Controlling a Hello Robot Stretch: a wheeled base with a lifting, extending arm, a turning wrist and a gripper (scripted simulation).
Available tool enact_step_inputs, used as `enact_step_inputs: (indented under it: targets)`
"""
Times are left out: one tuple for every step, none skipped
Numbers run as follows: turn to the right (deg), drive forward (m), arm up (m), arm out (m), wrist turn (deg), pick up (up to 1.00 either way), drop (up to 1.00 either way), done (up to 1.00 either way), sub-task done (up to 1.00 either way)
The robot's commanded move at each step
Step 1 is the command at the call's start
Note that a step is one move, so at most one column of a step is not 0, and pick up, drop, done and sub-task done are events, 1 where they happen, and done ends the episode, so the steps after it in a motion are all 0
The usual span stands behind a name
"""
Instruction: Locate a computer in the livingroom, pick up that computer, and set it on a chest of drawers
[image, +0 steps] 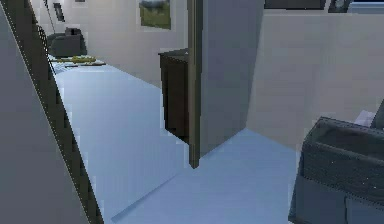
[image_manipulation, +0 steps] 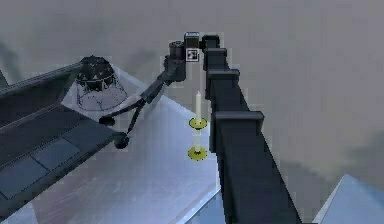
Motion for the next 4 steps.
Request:
enact_step_inputs:
  targets:
    - [0.0,0.00,0.00,-0.40,0.0,0.00,0.00,0.00,0.00]
    - [-45.0,0.00,0.00,0.00,0.0,0.00,0.00,0.00,0.00]
    - [-45.0,0.00,0.00,0.00,0.0,0.00,0.00,0.00,0.00]
    - [-3.0,0.00,0.00,0.00,0.0,0.00,0.00,0.00,0.00]
